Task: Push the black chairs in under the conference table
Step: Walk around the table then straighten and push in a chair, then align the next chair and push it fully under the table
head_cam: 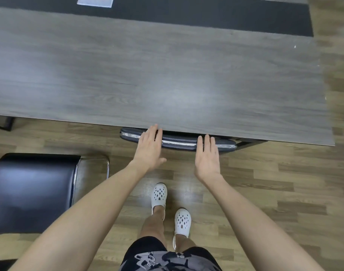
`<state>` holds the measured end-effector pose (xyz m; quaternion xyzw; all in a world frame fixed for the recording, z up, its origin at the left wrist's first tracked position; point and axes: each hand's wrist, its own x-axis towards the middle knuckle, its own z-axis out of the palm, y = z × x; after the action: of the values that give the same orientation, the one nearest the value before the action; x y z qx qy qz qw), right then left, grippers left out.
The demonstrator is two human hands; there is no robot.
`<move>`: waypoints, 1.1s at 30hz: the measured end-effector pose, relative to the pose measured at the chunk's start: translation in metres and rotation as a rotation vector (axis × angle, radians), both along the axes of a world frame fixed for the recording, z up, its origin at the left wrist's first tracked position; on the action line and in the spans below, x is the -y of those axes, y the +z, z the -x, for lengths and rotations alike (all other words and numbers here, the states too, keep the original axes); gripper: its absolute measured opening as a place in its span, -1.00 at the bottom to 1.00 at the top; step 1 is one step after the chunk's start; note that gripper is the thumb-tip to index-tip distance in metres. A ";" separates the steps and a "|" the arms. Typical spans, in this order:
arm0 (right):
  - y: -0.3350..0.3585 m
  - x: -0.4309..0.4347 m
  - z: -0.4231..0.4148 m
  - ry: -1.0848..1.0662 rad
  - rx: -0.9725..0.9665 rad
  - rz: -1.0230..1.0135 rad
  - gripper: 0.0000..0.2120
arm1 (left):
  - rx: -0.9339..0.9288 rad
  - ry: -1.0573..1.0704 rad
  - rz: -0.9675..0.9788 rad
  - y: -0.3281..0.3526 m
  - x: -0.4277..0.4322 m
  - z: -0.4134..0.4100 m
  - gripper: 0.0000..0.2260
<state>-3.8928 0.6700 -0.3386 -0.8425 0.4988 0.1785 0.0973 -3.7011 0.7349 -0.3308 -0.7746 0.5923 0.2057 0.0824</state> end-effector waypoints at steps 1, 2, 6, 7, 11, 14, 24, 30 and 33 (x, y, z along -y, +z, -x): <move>0.001 -0.008 0.000 -0.003 0.033 -0.007 -0.15 | -0.013 0.004 0.006 0.002 -0.009 0.006 0.01; 0.004 -0.016 0.002 -0.007 0.065 -0.027 -0.18 | -0.030 0.017 0.007 0.005 -0.020 0.014 0.00; 0.016 -0.051 0.012 0.020 0.134 -0.123 -0.18 | -0.063 0.045 -0.011 0.009 -0.066 0.045 -0.06; 0.018 -0.061 0.016 0.030 0.139 -0.146 -0.17 | -0.078 0.057 -0.032 0.009 -0.077 0.052 -0.08; 0.019 -0.094 0.028 0.098 0.092 -0.234 -0.19 | -0.189 0.122 -0.143 0.015 -0.110 0.076 -0.39; 0.018 -0.117 0.034 0.156 0.031 -0.290 -0.35 | -0.240 0.180 -0.165 0.020 -0.135 0.085 -0.56; 0.023 -0.174 0.019 0.327 -0.015 -0.308 -0.67 | -0.189 0.312 -0.195 0.029 -0.222 0.069 -0.66; 0.031 -0.228 -0.011 0.373 -0.065 -0.305 -0.65 | -0.211 0.361 -0.226 0.029 -0.289 0.047 -0.64; 0.034 -0.268 -0.031 0.394 -0.089 -0.313 -0.65 | -0.221 0.349 -0.245 0.028 -0.332 0.032 -0.68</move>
<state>-3.8621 0.9385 -0.3049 -0.8894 0.2953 0.3061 0.1678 -3.7329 1.0666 -0.3025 -0.8223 0.4252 0.3710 0.0737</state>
